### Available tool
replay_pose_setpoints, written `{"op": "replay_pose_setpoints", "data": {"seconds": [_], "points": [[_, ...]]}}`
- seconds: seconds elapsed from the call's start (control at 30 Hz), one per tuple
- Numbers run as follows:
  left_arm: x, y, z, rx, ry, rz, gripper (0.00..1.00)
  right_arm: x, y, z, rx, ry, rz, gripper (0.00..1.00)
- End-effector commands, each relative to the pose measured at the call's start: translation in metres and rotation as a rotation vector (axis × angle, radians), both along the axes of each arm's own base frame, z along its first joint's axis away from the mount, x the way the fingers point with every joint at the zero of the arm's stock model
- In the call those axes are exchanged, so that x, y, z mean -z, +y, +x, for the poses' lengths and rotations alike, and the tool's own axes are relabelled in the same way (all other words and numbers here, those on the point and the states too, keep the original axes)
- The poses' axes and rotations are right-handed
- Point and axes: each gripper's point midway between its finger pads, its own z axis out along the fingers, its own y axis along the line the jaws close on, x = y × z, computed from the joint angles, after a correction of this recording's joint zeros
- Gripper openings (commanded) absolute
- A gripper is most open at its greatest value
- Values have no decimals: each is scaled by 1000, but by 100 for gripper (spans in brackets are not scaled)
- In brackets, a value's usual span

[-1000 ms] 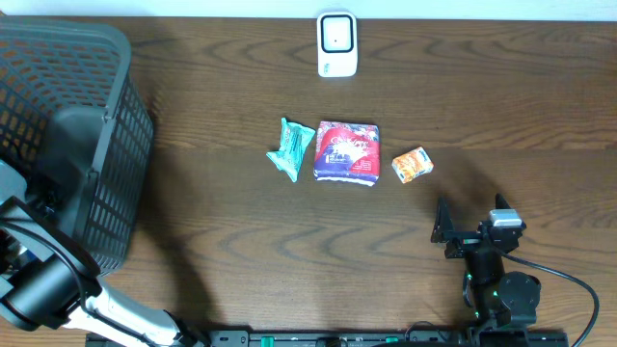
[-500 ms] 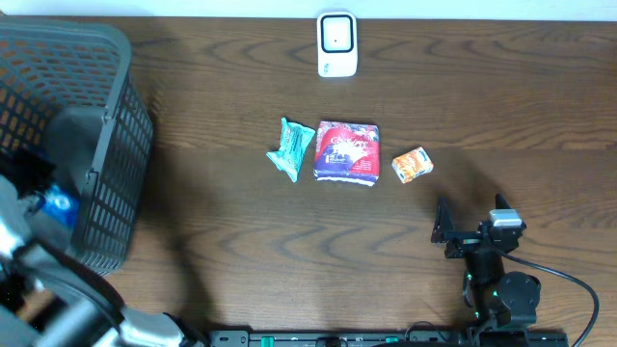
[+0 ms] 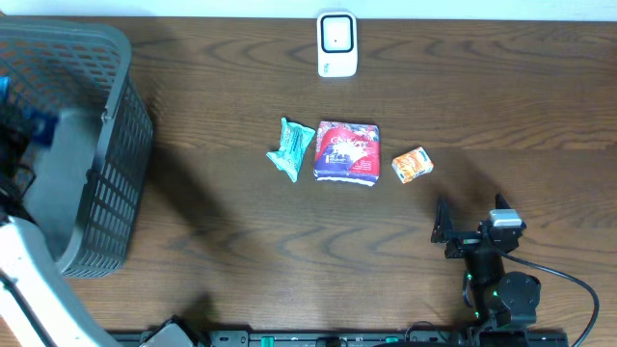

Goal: Scan the item barcode
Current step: 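Reach the left gripper into the basket and grasp the blue Oreo pack, then carry the Oreo pack out and release it beside the wipes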

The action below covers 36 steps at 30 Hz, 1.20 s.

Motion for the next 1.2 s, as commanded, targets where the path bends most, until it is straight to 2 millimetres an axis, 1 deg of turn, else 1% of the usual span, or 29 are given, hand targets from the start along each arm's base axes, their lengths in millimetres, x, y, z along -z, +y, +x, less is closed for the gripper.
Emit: {"op": "replay_pose_setpoints", "data": {"seconds": [0.0,0.07,0.13,0.2,0.27,0.33,0.4,0.47,0.53,0.57,0.63,0.73,0.8,0.97,1.1,1.13,1.17], "points": [[-56,-55,6,171,-176,-7,7,2,0,0,4,5,12,99],[-75,-84,8,239,-233,-9,7,2,0,0,4,5,12,99],[-85,-116,9,318,-261,-11,7,1,0,0,4,5,12,99],[-88,-152,12,417,-268,-17,7,1,0,0,4,5,12,99],[-85,-188,17,520,-262,-32,7,1,0,0,4,5,12,99],[-77,-220,24,605,-238,-41,7,1,0,0,4,5,12,99],[-62,-247,32,670,-195,-34,7,1,0,0,4,5,12,99],[-43,-269,41,716,-139,-4,7,1,0,0,4,5,12,99],[-21,-286,50,748,-76,42,7,1,0,0,4,5,12,99],[-6,-296,56,774,-37,91,7,2,0,0,4,5,12,99],[19,-302,63,793,35,176,7,1,0,0,4,5,12,100],[64,-300,72,764,189,266,7,1,0,0,4,5,12,99],[93,-301,75,781,279,298,7,1,0,0,4,5,12,99],[152,-312,77,829,443,266,8,1,0,0,4,5,12,99],[196,-321,75,863,563,249,8,1,0,0,4,5,12,99],[205,-323,74,869,588,245,17,1,0,0,4,5,12,99],[215,-325,73,874,612,239,34,2,0,0,4,5,12,99]]}}
